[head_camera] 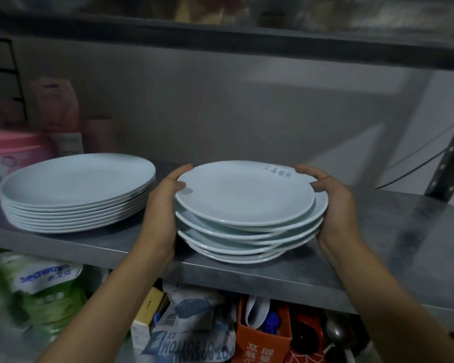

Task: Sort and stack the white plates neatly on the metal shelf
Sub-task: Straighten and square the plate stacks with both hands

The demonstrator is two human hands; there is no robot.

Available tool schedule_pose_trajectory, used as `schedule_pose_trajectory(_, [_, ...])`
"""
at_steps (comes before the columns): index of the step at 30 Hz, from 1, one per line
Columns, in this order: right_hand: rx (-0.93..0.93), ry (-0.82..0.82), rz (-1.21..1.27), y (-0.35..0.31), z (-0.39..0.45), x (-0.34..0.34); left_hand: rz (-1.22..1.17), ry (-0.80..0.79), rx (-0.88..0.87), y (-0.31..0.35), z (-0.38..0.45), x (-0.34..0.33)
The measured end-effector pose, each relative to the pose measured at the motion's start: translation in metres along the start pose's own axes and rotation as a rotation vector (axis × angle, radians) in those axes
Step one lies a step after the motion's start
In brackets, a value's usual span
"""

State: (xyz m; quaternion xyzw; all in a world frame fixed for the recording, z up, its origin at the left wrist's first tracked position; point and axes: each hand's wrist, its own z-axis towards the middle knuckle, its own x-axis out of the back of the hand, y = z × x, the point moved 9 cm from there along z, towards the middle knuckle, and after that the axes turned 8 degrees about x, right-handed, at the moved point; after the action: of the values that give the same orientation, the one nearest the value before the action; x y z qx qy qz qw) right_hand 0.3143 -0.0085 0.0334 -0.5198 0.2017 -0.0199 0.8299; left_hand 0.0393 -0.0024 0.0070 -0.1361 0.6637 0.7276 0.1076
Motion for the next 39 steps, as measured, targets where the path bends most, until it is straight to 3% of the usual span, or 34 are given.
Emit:
schedule_pose_trajectory(23, [-0.012,0.088,0.078,0.008,-0.006,-0.005,0.051,0.082,-0.016,0.005,-0.004,-0.002])
schedule_pose_trajectory(39, [0.034,0.078,-0.002,0.011,-0.005,-0.004,0.062,0.088,-0.052,0.006,-0.006,-0.002])
